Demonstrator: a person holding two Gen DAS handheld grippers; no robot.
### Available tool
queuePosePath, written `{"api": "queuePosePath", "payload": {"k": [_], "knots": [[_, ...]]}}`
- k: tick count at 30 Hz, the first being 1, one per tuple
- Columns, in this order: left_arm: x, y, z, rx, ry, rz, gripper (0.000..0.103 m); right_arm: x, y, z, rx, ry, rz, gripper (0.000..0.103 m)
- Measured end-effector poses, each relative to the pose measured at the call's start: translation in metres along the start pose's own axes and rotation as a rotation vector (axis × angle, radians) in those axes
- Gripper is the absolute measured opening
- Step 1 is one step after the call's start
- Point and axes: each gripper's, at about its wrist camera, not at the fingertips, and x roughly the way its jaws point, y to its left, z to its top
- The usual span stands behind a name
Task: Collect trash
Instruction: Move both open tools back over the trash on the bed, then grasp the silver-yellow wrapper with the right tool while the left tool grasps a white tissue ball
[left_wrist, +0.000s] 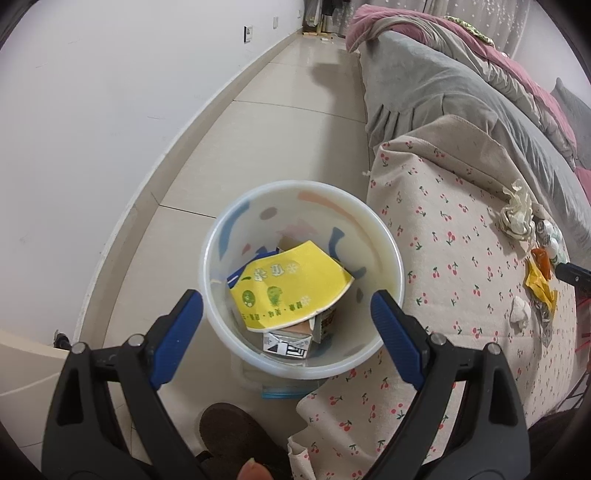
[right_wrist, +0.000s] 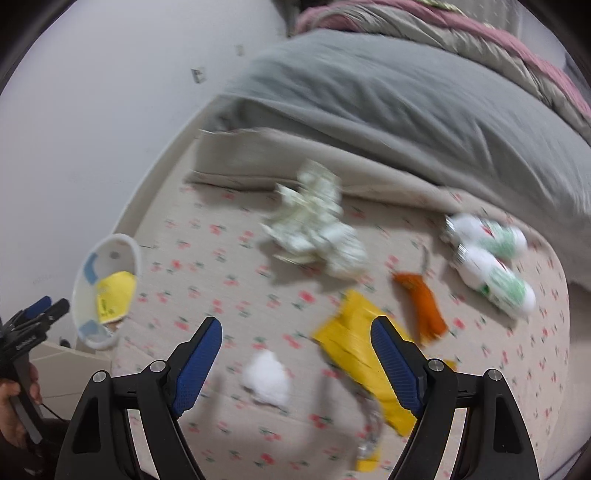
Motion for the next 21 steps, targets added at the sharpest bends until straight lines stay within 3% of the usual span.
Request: {"api": "queuePosePath", "payload": {"k": [8, 21], "knots": [[0.003, -0.020, -0.002, 0.031, 0.022, -0.024, 0.092, 0.010, -0.050, -0.017, 0.071, 0.085, -0.048, 0.084], [0.005, -0.064, -0.010, 0.123, 0.046, -0.049, 0.092, 0.039, -0.066, -0.030, 0.017, 0.200, -0.132, 0.084]]}}
